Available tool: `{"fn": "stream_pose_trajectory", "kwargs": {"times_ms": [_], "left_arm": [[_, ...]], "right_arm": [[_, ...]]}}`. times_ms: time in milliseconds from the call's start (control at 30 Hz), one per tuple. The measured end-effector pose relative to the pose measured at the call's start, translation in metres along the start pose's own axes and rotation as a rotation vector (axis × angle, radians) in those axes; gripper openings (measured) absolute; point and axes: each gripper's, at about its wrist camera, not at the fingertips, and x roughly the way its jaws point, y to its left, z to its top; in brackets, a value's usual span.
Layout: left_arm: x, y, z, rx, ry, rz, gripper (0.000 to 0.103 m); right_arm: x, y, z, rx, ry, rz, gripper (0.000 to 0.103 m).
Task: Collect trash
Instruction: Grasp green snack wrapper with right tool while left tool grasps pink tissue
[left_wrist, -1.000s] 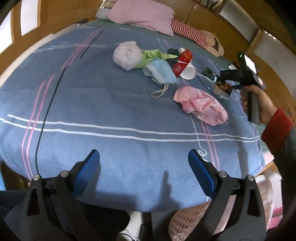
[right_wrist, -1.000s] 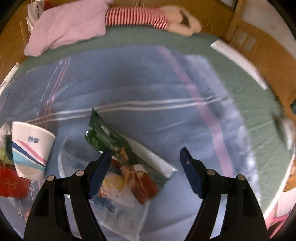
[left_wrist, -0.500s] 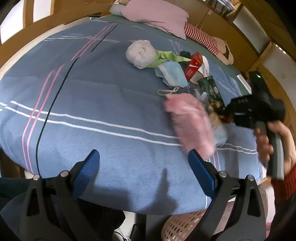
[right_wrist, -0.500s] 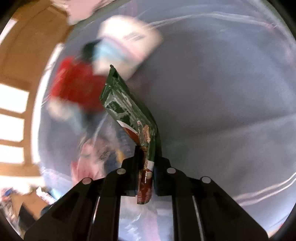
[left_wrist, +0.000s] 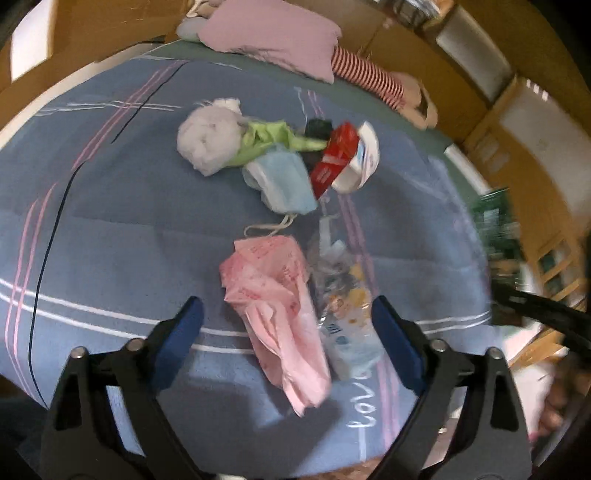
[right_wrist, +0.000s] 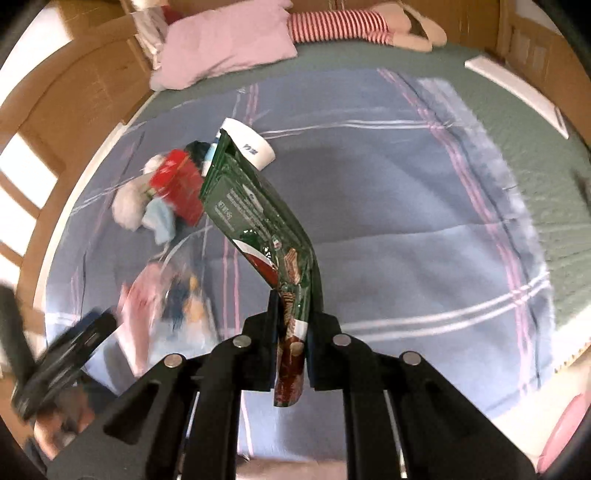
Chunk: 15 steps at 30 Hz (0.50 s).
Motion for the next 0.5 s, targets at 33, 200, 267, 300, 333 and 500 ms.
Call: {"fn": "stream_pose_trajectory", "kwargs": {"times_ms": [33, 200, 267, 300, 333, 500], "left_arm": [[0.008, 0.002, -0.003, -0.011, 0.039, 0.001, 0.067], [0.024, 0.021, -0.011, -0.076, 0.114, -0.033, 0.039], [0.018, 0.021, -0.013, -0.036, 0.078, -0.01, 0.03], [0.012, 0.02, -0.015, -0.01, 0.054, 0.019, 0.025], [0.004, 0.019, -0.018, 0.013, 0.027, 0.048, 0.021], [-0.054, 0.005, -0.031, 0.103, -0.149, 0.168, 0.018]], "right_arm": [[-0.012, 0.002, -0.01, -0.017, -0.014, 0.006, 0.013], [-0.035, 0.012, -0.036, -0.057, -0.058, 0.041, 0.013], [-0.044, 0.015, -0.047, -0.055, -0.076, 0.046, 0.013], [-0.049, 0.016, -0.054, -0.053, -0.09, 0.044, 0.013], [-0.051, 0.02, -0.058, -0.054, -0.1, 0.04, 0.013], [-0.074, 0.024, -0.083, -0.041, -0.156, 0.039, 0.013]]}}
